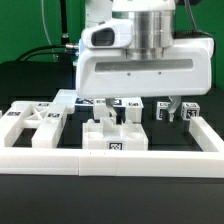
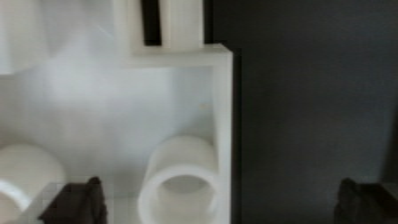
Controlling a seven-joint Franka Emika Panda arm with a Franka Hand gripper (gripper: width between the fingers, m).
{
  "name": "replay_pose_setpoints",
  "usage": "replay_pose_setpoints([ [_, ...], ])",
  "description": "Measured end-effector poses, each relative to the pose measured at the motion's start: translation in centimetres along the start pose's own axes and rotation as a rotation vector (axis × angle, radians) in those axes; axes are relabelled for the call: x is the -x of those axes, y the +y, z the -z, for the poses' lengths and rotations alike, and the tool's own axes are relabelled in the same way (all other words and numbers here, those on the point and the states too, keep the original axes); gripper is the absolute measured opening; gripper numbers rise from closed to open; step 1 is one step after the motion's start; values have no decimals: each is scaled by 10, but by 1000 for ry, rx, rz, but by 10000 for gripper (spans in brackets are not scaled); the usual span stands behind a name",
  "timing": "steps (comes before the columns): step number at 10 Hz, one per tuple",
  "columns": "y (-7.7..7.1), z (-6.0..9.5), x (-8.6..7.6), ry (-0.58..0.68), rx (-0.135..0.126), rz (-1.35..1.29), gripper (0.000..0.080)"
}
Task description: Assemble chair
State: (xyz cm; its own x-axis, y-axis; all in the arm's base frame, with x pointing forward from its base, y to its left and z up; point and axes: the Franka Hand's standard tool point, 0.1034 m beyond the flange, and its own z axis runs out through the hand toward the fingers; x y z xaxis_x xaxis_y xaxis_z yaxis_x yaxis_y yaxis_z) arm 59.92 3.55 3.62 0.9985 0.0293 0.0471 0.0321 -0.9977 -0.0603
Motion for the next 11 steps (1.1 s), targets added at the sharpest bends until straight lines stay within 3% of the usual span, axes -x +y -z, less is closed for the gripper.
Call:
replay_pose_setpoints([
  [2,1,-17,0,33,1,47,650],
  [6,14,-29,11,44,2,64,650],
  [8,13,-29,11,43,2,66,384],
  [9,13,-29,11,43,1,67,384],
  [11,13,-29,11,42,1,67,52],
])
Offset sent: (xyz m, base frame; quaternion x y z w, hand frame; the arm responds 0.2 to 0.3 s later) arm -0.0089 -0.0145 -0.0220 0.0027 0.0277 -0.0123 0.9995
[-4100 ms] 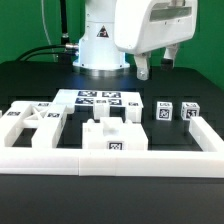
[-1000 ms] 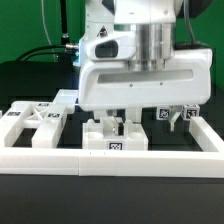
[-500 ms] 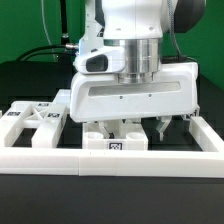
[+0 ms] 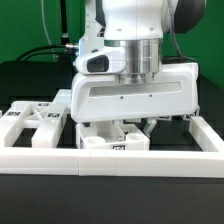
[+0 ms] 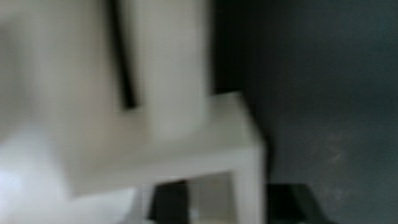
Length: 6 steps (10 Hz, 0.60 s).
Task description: Assemble chair
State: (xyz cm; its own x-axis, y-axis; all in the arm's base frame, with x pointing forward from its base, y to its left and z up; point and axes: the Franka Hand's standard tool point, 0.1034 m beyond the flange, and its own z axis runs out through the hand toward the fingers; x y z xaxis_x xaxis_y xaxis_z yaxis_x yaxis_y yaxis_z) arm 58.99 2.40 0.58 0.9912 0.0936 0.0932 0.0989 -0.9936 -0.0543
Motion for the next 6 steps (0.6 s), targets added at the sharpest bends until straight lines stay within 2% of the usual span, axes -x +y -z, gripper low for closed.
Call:
replay_pose_setpoints([
  [5,-1,0,0,-1,-1,-5,29],
  [6,-9,2,-4,-7,-9,-57,29],
])
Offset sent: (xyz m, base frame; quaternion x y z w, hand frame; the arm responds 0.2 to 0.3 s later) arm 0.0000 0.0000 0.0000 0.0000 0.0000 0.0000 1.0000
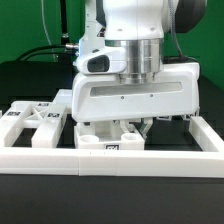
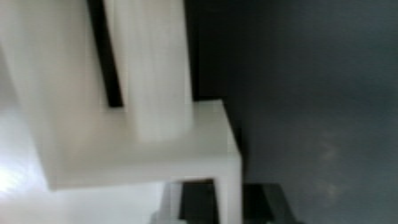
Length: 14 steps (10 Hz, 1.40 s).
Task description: Assemble chair
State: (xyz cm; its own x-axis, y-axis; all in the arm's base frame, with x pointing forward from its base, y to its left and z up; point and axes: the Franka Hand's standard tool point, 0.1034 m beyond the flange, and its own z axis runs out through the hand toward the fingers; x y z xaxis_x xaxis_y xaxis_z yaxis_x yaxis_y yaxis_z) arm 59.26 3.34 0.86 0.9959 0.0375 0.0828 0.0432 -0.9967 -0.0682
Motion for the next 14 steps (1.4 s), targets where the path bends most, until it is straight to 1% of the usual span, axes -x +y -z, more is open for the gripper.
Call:
replay_pose_setpoints([
  [1,-15,1,-4,2,-10,-35,29],
  [3,-39,0,-10,6,-16,-54,29],
  [5,-61,-1,-17,3,-22,-68,29],
  [6,-68,-2,-21,3,-24,-60,29],
  [10,-82,-6,-27,8,-28,-41,29],
  [14,-84,-6,-27,8,-28,-36,29],
])
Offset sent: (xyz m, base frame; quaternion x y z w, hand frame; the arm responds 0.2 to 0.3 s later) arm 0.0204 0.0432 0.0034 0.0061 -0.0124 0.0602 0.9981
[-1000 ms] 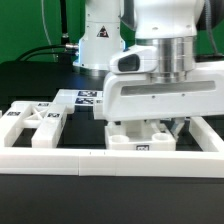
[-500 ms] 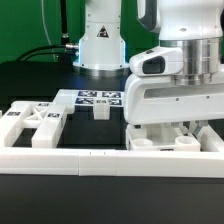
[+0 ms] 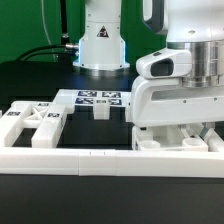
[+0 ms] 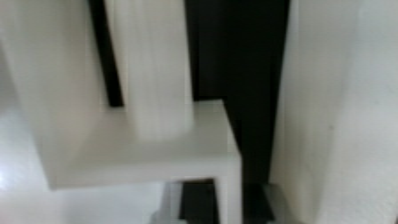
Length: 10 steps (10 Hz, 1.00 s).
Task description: Assemble chair
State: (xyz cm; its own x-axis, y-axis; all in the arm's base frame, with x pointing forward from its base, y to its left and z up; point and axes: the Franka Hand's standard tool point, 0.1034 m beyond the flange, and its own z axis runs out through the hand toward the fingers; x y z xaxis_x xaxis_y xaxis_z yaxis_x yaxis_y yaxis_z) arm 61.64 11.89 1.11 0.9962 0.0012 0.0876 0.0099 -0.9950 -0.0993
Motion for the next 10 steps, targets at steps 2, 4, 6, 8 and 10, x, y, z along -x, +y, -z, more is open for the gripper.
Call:
replay_pose_setpoints([
  [2,11,2,-1,-1,12,-7,140],
  [4,21,11,-3,9,19,9,429],
  [6,29,32,-6,17,21,42,559],
  [8,45,57,4,15,27,99,646],
  [10,59,60,27,20,38,162,649],
])
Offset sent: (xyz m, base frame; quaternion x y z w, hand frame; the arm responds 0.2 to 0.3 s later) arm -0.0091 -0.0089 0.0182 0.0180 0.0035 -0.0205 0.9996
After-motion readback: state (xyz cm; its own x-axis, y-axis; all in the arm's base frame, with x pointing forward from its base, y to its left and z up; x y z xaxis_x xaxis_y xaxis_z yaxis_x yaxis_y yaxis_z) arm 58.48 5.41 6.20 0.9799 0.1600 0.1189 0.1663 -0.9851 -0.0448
